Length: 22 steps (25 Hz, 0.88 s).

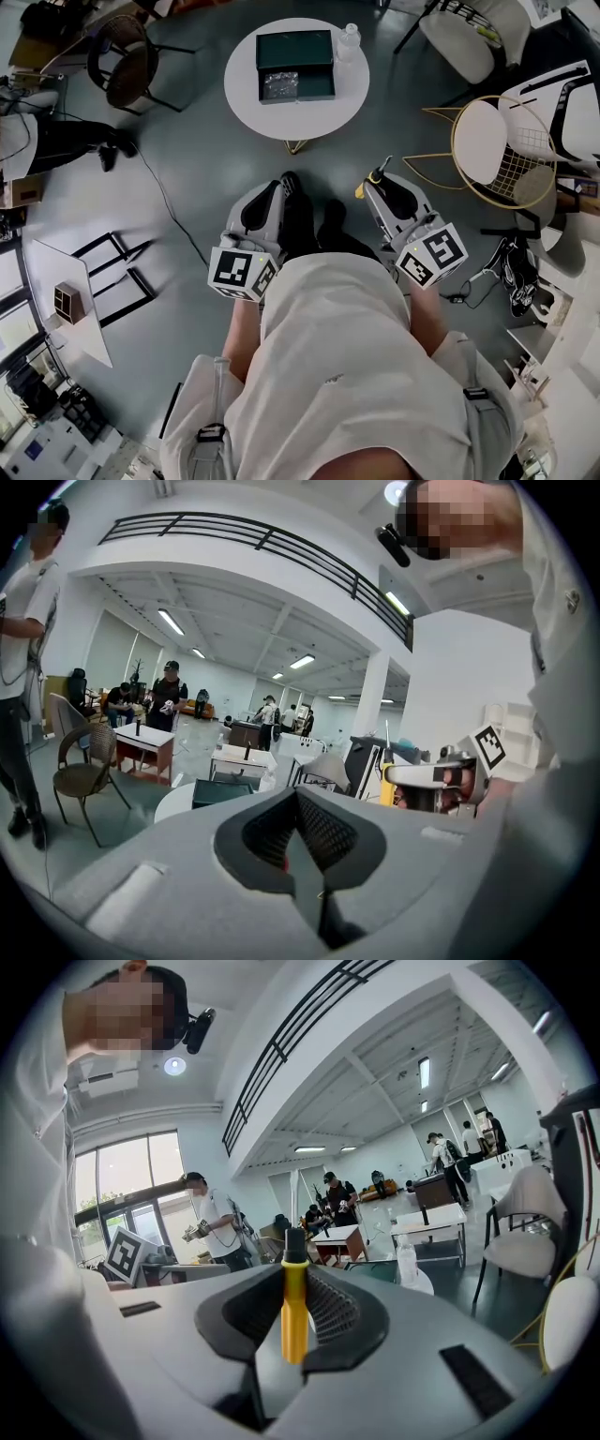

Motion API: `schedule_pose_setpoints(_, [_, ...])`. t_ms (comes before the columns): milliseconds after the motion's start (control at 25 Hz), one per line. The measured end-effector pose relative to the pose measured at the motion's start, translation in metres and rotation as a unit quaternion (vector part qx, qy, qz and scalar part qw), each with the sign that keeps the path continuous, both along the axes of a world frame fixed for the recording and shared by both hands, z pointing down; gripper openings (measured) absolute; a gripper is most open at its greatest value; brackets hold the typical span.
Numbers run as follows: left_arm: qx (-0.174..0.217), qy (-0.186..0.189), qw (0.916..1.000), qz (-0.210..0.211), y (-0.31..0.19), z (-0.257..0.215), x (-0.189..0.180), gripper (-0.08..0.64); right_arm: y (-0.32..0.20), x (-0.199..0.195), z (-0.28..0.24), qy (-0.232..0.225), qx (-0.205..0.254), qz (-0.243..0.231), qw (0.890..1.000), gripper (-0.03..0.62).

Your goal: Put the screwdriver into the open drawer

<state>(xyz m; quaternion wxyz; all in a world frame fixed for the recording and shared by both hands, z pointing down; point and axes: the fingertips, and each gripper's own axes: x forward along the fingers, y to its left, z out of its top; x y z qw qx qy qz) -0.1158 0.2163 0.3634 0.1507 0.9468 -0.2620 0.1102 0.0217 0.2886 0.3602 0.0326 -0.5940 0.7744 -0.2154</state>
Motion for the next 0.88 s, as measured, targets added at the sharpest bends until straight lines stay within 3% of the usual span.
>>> schedule_pose_setpoints(440, [-0.003,0.012,0.9991,0.040,-0.065,-0.005,0.012,0.011,-0.076,-0.008,-0.016,0.019,-0.003,0.004,1.000,0.080])
schedule_pose_setpoints(880, [0.024,0.027,0.9964,0.077,-0.155,-0.029,0.027,0.011,-0.159,-0.005,-0.043,0.028,0.017,0.034,0.999,0.080])
